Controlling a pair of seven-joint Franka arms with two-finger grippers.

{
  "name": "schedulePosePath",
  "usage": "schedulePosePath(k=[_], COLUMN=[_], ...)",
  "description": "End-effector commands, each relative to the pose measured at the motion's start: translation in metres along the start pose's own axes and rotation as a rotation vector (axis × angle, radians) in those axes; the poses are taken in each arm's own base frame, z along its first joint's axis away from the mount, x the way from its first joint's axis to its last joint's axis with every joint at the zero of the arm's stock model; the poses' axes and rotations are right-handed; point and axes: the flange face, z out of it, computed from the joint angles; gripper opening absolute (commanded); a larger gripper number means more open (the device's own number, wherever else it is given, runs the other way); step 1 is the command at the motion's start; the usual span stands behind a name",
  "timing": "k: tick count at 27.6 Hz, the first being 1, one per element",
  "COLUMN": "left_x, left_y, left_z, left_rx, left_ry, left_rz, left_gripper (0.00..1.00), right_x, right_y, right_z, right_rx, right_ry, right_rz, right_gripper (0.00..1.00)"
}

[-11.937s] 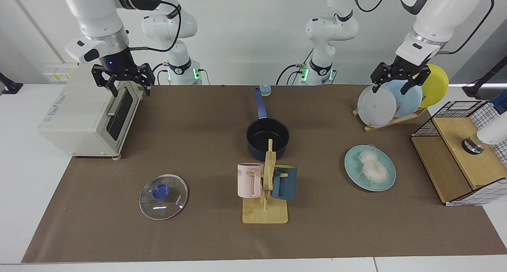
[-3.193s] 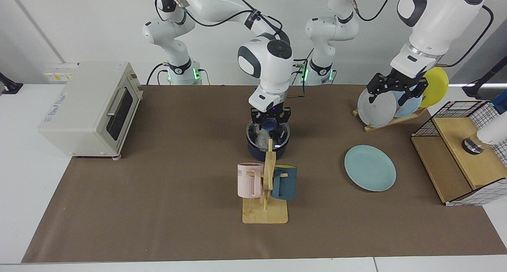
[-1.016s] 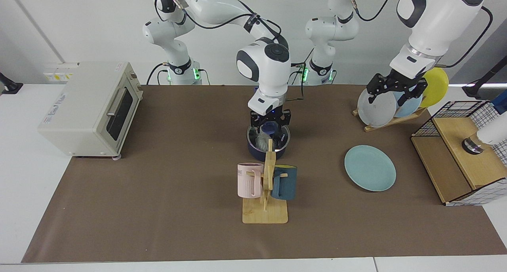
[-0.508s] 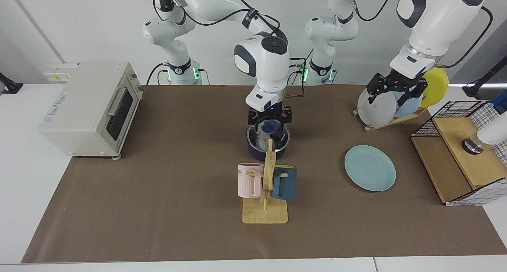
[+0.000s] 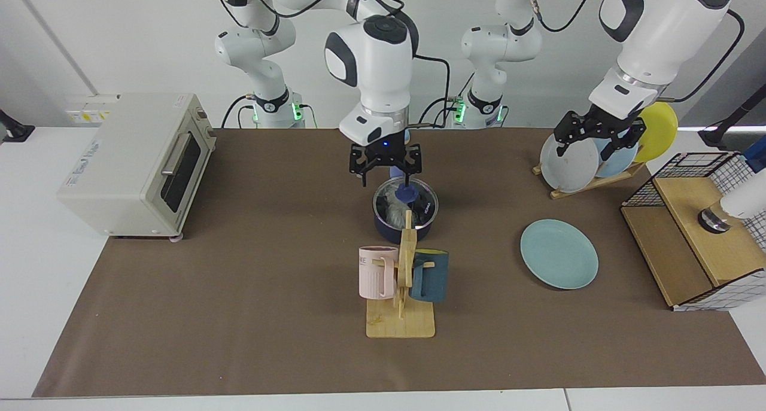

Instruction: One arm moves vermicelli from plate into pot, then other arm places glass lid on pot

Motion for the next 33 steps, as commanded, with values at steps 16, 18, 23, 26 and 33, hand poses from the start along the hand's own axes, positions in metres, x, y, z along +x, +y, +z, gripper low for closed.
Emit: schedulePosePath(k=[16,18,23,26,33], left_x=[-0.006,-0.006,-0.006,-0.006,-0.006], left_y=[0.003,0.003,0.003,0.003,0.003], left_z=[0.0,0.0,0.0,0.0,0.0], left_rx=[-0.011,-0.011,-0.011,-0.011,-0.011], left_ry=[0.016,0.016,0.016,0.016,0.014], left_rz=[-0.005,-0.005,-0.005,-0.005,-0.005], left_gripper=[1.0,1.0,1.0,1.0,1.0], right_x=[0.036,0.039,0.044,0.044,0.045], right_y=[0.155,0.168,0.201,0.212,0.224], right_z=[-0.047,-0.049,-0.053,-0.051,-0.05], right_rx=[-0.067,-0.067,-0.063,-0.067,-0.066], right_ry=[-0.001,-0.002,-0.013,-0.032,-0.05], right_rz=[-0.059,-0.066,-0.076,-0.089,-0.085], right_gripper=[0.98,0.98,0.98,0.98,0.99])
